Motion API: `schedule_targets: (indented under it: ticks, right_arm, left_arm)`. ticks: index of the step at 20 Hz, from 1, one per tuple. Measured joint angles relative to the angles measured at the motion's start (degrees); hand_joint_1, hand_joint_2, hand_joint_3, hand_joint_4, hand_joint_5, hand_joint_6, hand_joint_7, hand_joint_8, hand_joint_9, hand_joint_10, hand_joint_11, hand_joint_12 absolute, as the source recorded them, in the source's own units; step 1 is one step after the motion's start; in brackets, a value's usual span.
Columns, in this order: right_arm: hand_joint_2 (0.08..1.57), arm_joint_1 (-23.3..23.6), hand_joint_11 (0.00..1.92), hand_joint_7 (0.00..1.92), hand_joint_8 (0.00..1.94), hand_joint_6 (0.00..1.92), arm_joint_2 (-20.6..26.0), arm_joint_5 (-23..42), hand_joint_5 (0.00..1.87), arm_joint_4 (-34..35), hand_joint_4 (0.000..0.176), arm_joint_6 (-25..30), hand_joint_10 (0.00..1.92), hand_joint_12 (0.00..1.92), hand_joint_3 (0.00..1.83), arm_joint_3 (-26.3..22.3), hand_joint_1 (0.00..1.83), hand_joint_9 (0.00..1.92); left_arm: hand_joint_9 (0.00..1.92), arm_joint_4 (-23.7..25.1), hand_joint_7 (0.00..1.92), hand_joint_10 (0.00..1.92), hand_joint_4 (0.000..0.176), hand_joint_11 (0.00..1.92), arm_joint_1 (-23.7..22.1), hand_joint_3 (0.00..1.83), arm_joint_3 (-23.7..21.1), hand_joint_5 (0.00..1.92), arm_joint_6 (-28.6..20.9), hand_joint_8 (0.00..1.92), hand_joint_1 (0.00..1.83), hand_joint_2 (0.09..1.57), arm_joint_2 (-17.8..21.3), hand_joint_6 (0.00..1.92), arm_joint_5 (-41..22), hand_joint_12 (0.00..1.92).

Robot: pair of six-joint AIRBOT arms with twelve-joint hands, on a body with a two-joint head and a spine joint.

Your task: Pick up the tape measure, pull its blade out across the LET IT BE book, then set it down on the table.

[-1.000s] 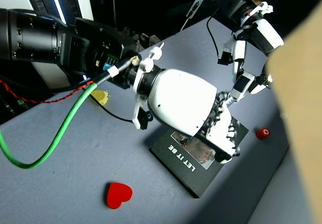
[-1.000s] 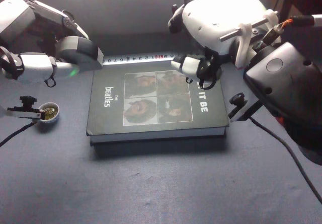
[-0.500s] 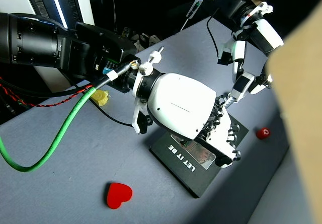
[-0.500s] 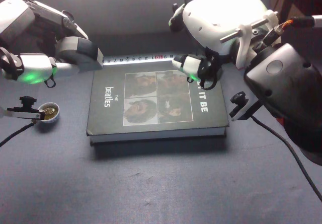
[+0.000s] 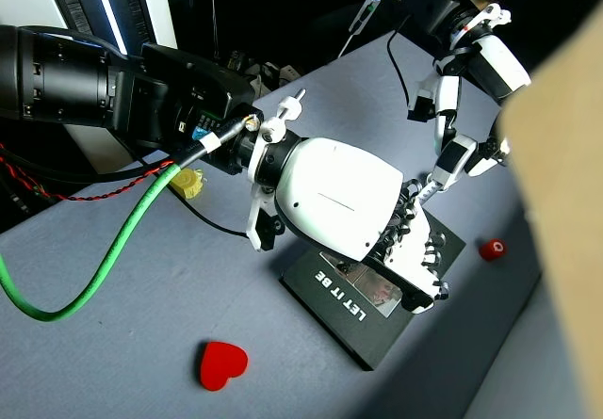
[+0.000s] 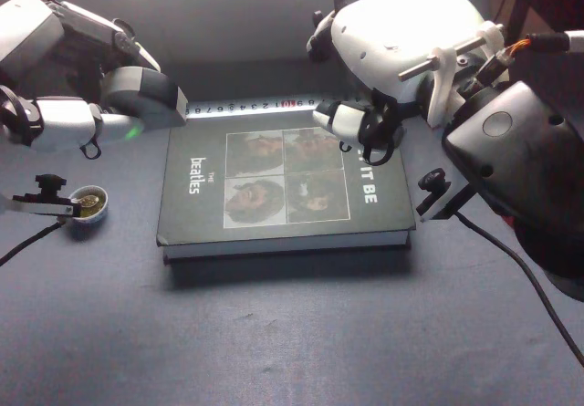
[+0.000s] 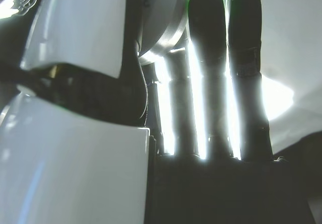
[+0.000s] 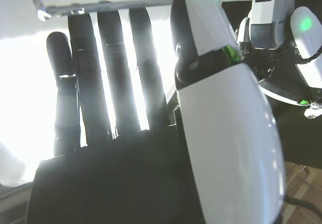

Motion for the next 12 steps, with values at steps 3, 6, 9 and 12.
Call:
schedule_targets:
  ticks: [3,6,9,12]
  right_arm:
    - [1.12,0.0,0.28,0.85,0.02,0.02,0.1,0.0,0.77,0.0,0.0,0.0,0.08,1.22,0.0,0.0,0.9,0.75]
    - [1.12,0.0,0.28,0.85,0.02,0.02,0.2,0.0,0.77,0.0,0.0,0.0,0.08,1.22,0.0,0.0,0.9,0.75]
    - [1.13,0.0,0.29,0.84,0.01,0.02,0.2,0.0,0.77,0.0,0.0,0.0,0.08,1.22,0.0,0.0,0.9,0.75]
    - [1.13,0.0,0.31,0.85,0.02,0.02,0.2,0.0,0.77,0.0,0.0,0.0,0.08,1.22,0.0,0.0,0.9,0.76]
  left_arm:
    - [1.02,0.0,1.17,1.09,0.0,0.84,0.0,0.0,0.0,1.17,0.0,0.72,1.39,1.04,0.0,0.45,-0.4,1.0]
    - [1.02,-0.5,1.17,1.09,0.0,0.84,0.0,0.0,0.0,1.17,0.0,0.72,1.39,1.04,0.0,0.45,-0.9,1.0]
    - [1.03,-0.7,1.18,1.09,0.0,0.84,0.4,0.0,0.0,1.15,0.0,0.71,1.4,1.04,0.0,0.47,-1.2,1.0]
    - [1.03,-0.6,1.18,1.09,0.0,0.84,0.7,0.0,0.0,1.15,0.0,0.71,1.4,1.04,0.0,0.47,-1.0,1.0]
